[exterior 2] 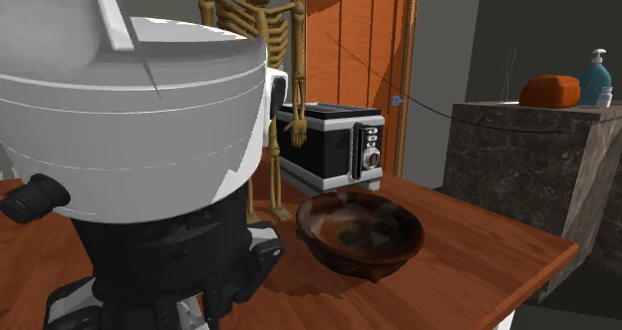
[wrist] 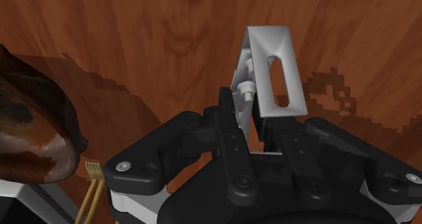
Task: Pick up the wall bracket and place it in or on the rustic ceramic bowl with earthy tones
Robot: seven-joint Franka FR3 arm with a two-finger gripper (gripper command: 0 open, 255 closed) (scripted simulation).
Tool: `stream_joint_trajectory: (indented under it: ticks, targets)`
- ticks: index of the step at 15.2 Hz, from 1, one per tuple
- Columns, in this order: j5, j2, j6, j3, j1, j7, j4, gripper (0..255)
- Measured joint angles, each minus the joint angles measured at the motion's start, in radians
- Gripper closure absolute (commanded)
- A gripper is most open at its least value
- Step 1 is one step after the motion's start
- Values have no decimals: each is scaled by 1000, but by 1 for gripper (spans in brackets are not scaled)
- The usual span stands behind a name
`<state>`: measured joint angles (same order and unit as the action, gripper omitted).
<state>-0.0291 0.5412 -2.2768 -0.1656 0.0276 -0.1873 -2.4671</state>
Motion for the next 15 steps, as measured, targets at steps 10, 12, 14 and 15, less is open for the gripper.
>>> stream_joint_trajectory:
  ticks: [10, 12, 14, 15]
  targets:
    - [3, 17, 137, 11, 0, 17, 120, 255]
    - [3, 14, 161, 12, 0, 18, 147, 255]
    - [2, 13, 174, 21, -3, 30, 163, 255]
    - [0, 3, 172, 35, -9, 46, 171, 255]
